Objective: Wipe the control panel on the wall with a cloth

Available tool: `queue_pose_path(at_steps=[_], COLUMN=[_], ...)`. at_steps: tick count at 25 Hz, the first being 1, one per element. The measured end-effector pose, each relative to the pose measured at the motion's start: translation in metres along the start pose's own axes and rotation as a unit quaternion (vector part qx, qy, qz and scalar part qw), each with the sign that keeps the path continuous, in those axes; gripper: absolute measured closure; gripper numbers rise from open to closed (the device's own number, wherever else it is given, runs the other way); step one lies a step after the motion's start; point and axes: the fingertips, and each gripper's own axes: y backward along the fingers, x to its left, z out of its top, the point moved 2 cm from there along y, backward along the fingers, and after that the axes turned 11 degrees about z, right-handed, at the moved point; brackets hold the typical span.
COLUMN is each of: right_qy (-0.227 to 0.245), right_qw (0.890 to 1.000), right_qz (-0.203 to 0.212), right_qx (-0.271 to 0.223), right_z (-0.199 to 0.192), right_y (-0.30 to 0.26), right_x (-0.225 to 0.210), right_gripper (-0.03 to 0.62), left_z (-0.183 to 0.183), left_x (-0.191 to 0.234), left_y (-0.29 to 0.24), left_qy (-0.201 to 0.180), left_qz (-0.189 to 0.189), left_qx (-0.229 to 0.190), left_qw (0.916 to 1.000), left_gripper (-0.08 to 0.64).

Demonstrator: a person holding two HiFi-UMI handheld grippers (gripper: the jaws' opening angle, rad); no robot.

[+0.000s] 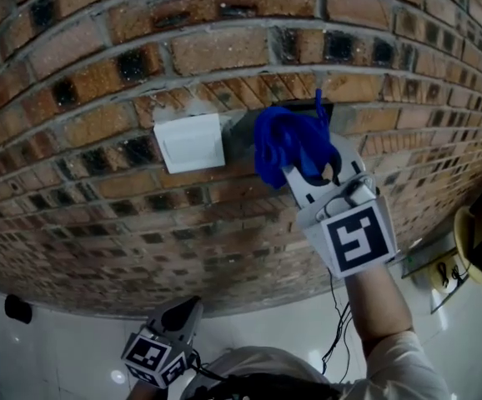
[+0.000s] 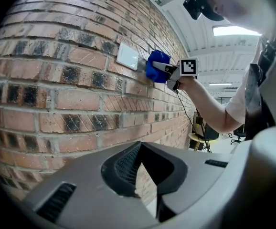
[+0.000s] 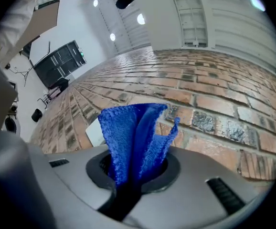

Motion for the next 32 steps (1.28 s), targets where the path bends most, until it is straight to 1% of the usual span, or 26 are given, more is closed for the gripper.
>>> queue_pose_path(at_steps=[3, 6, 8, 13, 15, 17, 20, 22, 24, 27, 29, 32], right_qy=[-0.008, -0.015, -0.014, -0.014, -0.004, 0.007, 0.002, 0.004, -0.005, -0.006, 0.002, 0.009], right_qw=[1.000, 1.000, 1.000, 0.998, 0.996, 0.994, 0.991, 0.991, 0.991, 0.991, 0.994, 0.998], right_qz=[0.000, -0.008, -0.022, -0.064, -0.078, -0.096, -0.118, -0.119, -0.120, -0.119, -0.102, -0.059], right_qx=[-0.012, -0.009, 0.000, 0.023, 0.031, 0.044, 0.066, 0.067, 0.064, 0.052, 0.032, 0.011], right_z=[0.003, 0.000, -0.006, -0.024, -0.031, -0.040, -0.058, -0.065, -0.066, -0.052, -0.033, -0.010], right_y=[-0.006, 0.002, 0.012, 0.044, 0.058, 0.070, 0.078, 0.077, 0.077, 0.078, 0.072, 0.048], right_x=[0.000, -0.006, -0.017, -0.052, -0.066, -0.080, -0.095, -0.099, -0.098, -0.089, -0.072, -0.034], right_gripper=[0.503, 0.503, 0.503, 0.503, 0.503, 0.503, 0.503, 0.503, 0.503, 0.503, 0.503, 0.503], left_z=[-0.001, -0.003, -0.002, -0.003, -0.001, 0.000, 0.001, 0.002, 0.002, 0.001, -0.001, -0.001], left_x=[0.006, 0.009, 0.006, -0.003, -0.008, -0.012, -0.015, -0.016, -0.014, -0.009, -0.005, -0.001], left_y=[0.004, 0.004, 0.002, -0.006, -0.009, -0.012, -0.013, -0.014, -0.013, -0.010, -0.007, -0.005], left_qy=[0.003, 0.001, 0.001, -0.014, -0.016, -0.013, -0.013, -0.014, -0.014, -0.007, -0.004, -0.004], left_qz=[0.008, 0.010, 0.007, -0.007, -0.013, -0.018, -0.021, -0.021, -0.020, -0.015, -0.012, -0.011], left_qx=[0.001, 0.003, 0.004, 0.007, 0.007, 0.006, 0.006, 0.007, 0.006, 0.006, 0.007, 0.004], left_qw=[1.0000, 0.9999, 1.0000, 0.9999, 0.9998, 0.9997, 0.9997, 0.9997, 0.9997, 0.9998, 0.9999, 0.9999], left_gripper=[0.559, 0.558, 0.560, 0.559, 0.558, 0.558, 0.558, 0.558, 0.558, 0.559, 0.558, 0.559])
